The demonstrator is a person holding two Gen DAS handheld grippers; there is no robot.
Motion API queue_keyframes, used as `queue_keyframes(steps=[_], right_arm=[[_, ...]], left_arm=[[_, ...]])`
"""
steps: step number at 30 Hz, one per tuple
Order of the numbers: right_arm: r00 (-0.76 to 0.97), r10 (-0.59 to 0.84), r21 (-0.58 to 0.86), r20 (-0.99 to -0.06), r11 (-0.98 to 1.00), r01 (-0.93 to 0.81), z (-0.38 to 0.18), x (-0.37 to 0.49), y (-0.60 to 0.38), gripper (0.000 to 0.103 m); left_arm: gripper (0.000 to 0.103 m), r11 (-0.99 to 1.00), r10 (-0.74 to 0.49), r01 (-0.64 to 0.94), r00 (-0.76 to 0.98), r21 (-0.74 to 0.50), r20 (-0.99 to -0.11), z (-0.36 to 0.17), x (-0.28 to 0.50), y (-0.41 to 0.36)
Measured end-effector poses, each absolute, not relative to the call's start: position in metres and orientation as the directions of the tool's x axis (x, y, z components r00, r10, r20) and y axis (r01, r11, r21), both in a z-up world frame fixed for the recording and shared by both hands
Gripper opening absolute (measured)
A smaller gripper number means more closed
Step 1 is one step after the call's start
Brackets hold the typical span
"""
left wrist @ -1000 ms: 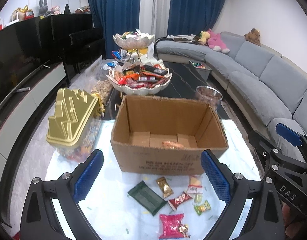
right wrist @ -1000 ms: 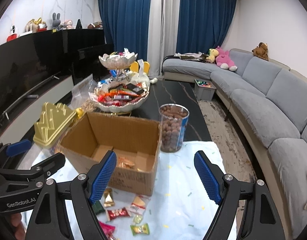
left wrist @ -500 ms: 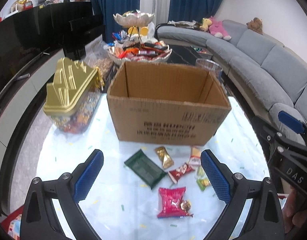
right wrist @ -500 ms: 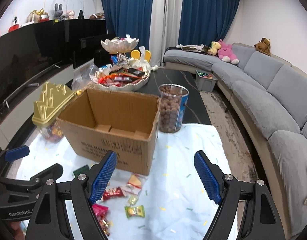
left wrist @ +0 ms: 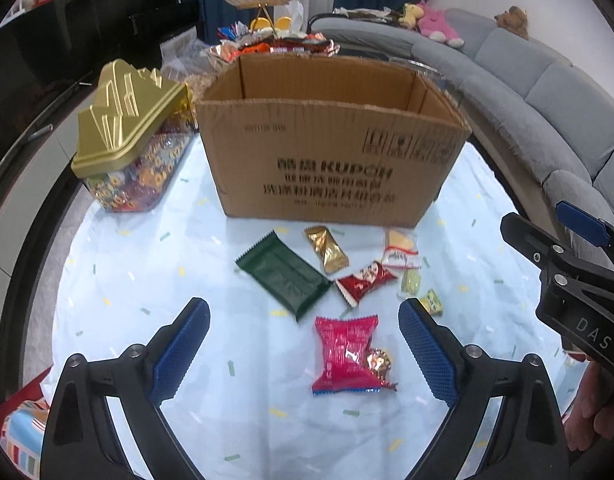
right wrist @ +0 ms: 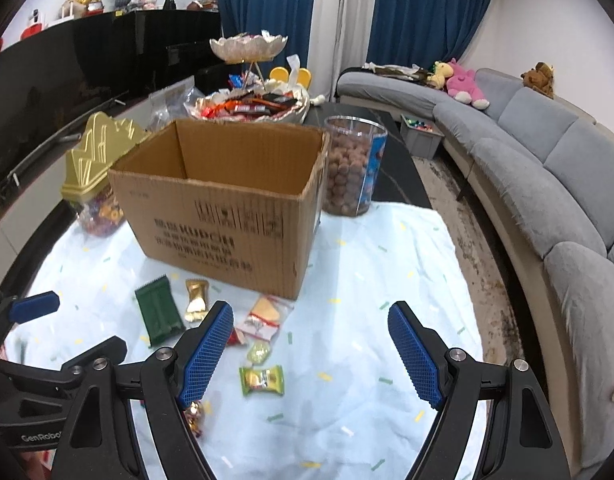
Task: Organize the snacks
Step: 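Move both tools back toward the remaining snacks on the cloth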
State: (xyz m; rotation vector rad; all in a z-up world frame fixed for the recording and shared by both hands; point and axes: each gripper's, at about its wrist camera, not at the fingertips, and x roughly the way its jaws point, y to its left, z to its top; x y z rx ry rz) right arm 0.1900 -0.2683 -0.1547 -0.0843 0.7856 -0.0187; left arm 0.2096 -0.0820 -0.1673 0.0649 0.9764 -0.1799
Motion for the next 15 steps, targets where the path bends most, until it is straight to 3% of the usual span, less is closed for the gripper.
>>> queue_keyframes(steps=[11, 15], right_arm=[[0.652, -0.033, -0.058, -0.757, 0.998, -0.018, -0.191, 0.188, -0.275, 0.08], [0.638, -0.025, -0.052, -0.769, 0.998, -0.023, -0.2, 0.19, -0.274, 0.08]], left_arm=[[0.094, 0.98, -0.123, 0.196, 0.487, -0.029, -0.865, -0.197, 0.205, -0.088], [0.087, 0.979, -0.126, 0.199, 0.46, -0.036, -0.879, -0.209, 0.205, -0.089]])
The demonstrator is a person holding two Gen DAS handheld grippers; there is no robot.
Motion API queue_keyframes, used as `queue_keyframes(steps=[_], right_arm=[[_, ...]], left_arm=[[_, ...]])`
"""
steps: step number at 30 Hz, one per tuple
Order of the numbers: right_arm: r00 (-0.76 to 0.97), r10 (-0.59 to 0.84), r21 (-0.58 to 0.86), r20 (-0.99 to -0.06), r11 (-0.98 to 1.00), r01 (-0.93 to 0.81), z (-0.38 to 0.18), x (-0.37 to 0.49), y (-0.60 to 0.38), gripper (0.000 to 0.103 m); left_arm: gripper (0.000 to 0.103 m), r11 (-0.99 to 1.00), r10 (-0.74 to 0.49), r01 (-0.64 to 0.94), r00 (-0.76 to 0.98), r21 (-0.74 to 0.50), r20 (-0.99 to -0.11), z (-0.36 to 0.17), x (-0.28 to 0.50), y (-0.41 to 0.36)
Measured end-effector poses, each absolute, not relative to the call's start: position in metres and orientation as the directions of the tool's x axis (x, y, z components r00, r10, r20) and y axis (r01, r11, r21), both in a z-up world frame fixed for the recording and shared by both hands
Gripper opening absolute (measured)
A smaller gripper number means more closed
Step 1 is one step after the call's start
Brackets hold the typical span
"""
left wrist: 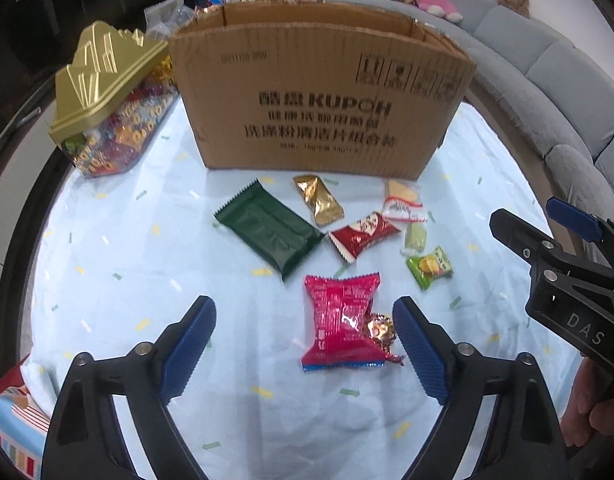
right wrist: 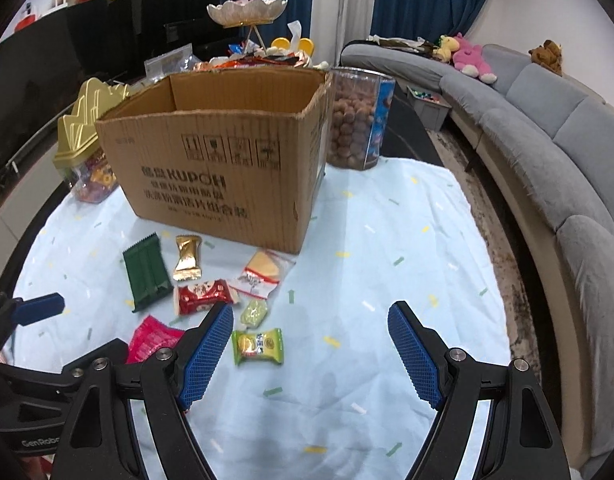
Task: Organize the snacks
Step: 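Move both tools back toward the remaining snacks on the cloth, then grasp the pink packet with the left tool while the right tool grasps the yellow-green packet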
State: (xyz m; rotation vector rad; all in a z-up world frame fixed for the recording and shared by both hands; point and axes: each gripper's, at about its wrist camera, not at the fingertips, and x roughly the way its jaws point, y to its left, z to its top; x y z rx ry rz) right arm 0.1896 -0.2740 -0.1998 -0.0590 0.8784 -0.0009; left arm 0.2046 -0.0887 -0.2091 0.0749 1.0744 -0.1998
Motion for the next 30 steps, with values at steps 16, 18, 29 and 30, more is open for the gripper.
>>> queue_keyframes(steps=[16, 18, 29, 30], right_arm=[[0.585, -0.006, -0.04, -0.811, 0.998, -0.045, -0.23, 0.196, -0.269, 0.08], [0.578, -0.002, -0.039, -0.816, 0.998, -0.051, -0.235, 0.196, -0.267, 0.08], [0.551, 0.002, -0.039, -0.835, 0.997, -0.063, -0.248, 0.204, -0.261, 0.08], [0.548, -0.001, -0.041, -0.837, 0.997, -0.062, -0.25, 0.205, -0.261, 0.08]], left_arm=[[0.079, 0.977, -0.141, 0.203, 0.391, -0.065, -0.91, -0.242, 0.206, -0.091], [0.078, 0.978, -0.144, 0.196, 0.39, -0.07, -0.91, -0.244, 0.207, -0.09], [0.068, 0.975, -0.171, 0.193, 0.361, -0.106, -0.917, -0.258, 0.214, -0.088], [0.067, 0.975, -0.174, 0.193, 0.362, -0.109, -0.916, -0.259, 0.214, -0.088]])
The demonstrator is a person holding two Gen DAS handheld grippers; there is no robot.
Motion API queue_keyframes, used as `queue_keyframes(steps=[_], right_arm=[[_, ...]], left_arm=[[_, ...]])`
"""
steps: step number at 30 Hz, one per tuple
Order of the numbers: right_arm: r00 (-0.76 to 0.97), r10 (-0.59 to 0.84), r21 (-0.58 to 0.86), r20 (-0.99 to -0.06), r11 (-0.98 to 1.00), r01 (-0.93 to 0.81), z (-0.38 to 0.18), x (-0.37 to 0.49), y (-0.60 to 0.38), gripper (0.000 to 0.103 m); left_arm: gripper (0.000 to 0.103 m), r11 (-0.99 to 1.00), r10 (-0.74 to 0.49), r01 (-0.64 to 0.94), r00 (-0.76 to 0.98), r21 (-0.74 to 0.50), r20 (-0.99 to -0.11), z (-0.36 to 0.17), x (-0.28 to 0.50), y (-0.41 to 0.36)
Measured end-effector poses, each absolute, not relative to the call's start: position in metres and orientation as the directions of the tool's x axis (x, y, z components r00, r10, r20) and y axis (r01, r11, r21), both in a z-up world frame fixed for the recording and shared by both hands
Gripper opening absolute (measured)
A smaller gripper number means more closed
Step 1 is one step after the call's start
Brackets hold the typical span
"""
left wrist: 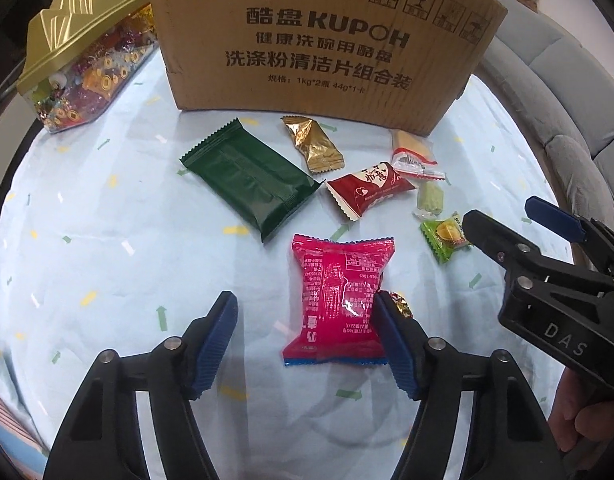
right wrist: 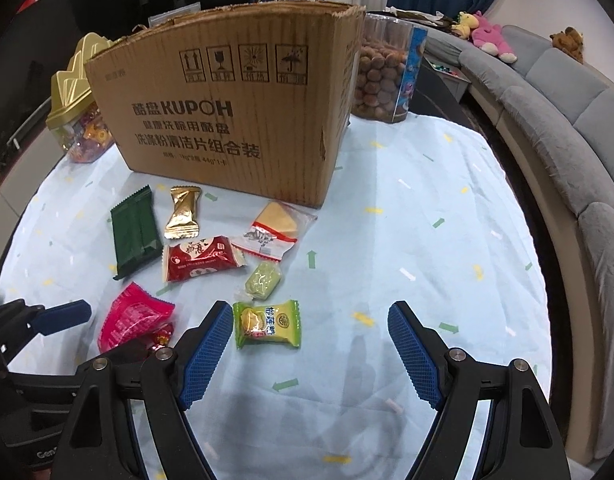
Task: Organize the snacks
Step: 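Grasp the pink packet with the left tool while the right tool grasps the yellow-green packet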
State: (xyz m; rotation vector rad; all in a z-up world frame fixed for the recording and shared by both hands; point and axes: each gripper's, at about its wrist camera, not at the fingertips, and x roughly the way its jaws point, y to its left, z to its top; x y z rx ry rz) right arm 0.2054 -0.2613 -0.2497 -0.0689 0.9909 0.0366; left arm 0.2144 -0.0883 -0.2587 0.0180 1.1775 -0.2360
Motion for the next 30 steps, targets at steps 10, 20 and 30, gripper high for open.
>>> queue_keyframes(steps=[10, 20, 30], right_arm=[[0.523, 0.013, -0.037, -0.852, 0.996, -0.084, -0.26, 0.208, -0.253, 0.08], [0.512, 0.022, -0.026, -0.859, 0.996, -0.087, -0.268, 0.212, -0.25, 0.08], [0.507, 0.03, -0.018, -0.862, 0.996, -0.09, -0.271, 0.212, -0.248, 0.08]], left_arm=[[0.057, 0.973, -0.189, 0.19, 0.352, -0.128, -0.917, -0.266, 0.217, -0.086], [0.041, 0.972, -0.195, 0.198, 0.377, -0.127, -0.905, -0.265, 0.216, -0.085], [0.036, 0.973, -0.192, 0.196, 0.394, -0.122, -0.899, -0.264, 0.216, -0.084]])
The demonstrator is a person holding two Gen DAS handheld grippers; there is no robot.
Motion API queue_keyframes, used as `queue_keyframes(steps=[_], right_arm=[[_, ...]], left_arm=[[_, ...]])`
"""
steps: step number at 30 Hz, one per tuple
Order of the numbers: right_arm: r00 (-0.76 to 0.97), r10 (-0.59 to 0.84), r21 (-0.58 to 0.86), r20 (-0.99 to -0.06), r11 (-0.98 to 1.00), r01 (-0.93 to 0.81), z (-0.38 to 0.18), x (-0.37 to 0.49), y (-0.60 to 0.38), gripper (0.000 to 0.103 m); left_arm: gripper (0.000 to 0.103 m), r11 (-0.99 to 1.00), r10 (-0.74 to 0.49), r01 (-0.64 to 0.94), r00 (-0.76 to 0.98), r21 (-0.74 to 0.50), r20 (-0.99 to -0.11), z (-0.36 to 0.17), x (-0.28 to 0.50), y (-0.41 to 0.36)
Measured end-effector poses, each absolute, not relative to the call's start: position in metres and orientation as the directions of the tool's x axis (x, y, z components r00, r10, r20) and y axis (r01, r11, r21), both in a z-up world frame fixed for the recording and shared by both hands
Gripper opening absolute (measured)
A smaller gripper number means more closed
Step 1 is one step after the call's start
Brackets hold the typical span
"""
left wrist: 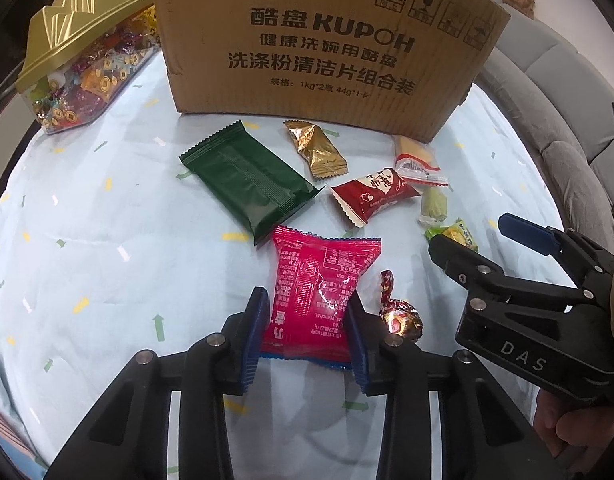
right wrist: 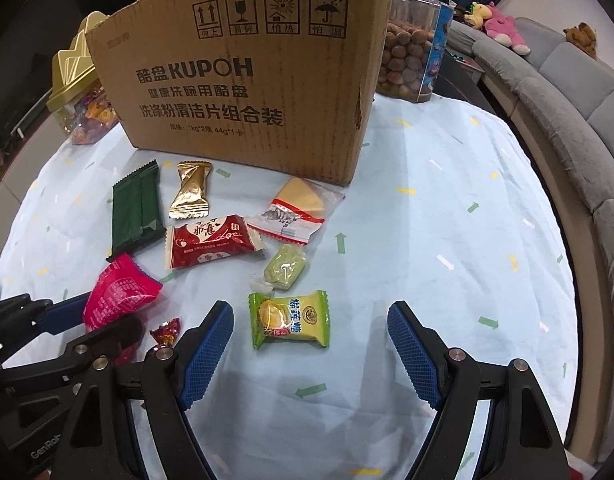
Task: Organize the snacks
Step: 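Grasp the pink packet with the left tool while the right tool grasps the yellow-green packet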
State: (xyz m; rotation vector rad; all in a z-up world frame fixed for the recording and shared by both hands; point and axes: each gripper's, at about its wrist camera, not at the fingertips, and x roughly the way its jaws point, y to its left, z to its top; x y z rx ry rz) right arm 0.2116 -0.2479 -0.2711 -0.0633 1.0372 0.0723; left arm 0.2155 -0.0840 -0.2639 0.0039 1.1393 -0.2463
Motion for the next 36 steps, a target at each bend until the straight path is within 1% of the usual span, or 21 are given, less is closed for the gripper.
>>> queue_keyframes(steps=[6, 8, 9, 11, 13, 14, 16, 19, 22, 36], right_arm=[[0.5, 0.035, -0.013, -0.865, 0.996, -0.092, -0.275, 0.212, -0.247, 0.079], [0.492, 0.038, -0.009, -0.87, 0.996, -0.093, -0.277, 0.212, -0.247, 0.072], [0.484, 0.041, -0.005, -0.874, 0.996, -0.093, -0.279, 0.212, -0.248, 0.065], [0.486, 0.043, -0.002, -0.873, 0.996, -0.091, -0.279, 0.212, -0.249, 0.061], [0.49, 0.045, -0.002, -0.871, 0.995, -0.095, -0.278, 0.211, -0.249, 0.051], [0.492, 0.047, -0.001, -0.869, 0.995, -0.098, -0.278, 0.211, -0.248, 0.049], [0.498, 0.051, -0.001, -0.866, 0.995, -0.103, -0.278, 0.21, -0.248, 0.038], [0.5, 0.06, 0.003, -0.864, 0.994, -0.113, -0.277, 0.208, -0.247, 0.032], [0.5, 0.068, 0.011, -0.863, 0.993, -0.116, -0.277, 0.206, -0.246, 0.029], [0.516, 0.063, 0.01, -0.854, 0.994, -0.105, -0.264, 0.195, -0.25, 0.029]], left_arm=[[0.035, 0.975, -0.184, 0.188, 0.398, -0.116, -0.899, -0.262, 0.212, -0.082], [0.035, 0.975, -0.183, 0.188, 0.397, -0.116, -0.899, -0.262, 0.211, -0.081], [0.035, 0.976, -0.182, 0.187, 0.398, -0.115, -0.899, -0.262, 0.211, -0.081], [0.034, 0.976, -0.181, 0.185, 0.397, -0.114, -0.9, -0.261, 0.21, -0.081], [0.034, 0.976, -0.179, 0.185, 0.396, -0.113, -0.9, -0.261, 0.209, -0.081], [0.034, 0.977, -0.178, 0.184, 0.396, -0.112, -0.901, -0.261, 0.209, -0.08], [0.034, 0.977, -0.178, 0.182, 0.395, -0.113, -0.901, -0.26, 0.208, -0.079], [0.034, 0.978, -0.175, 0.178, 0.395, -0.112, -0.902, -0.26, 0.207, -0.078], [0.034, 0.978, -0.176, 0.176, 0.393, -0.114, -0.902, -0.259, 0.205, -0.076], [0.034, 0.978, -0.182, 0.173, 0.409, -0.12, -0.894, -0.249, 0.204, -0.073]])
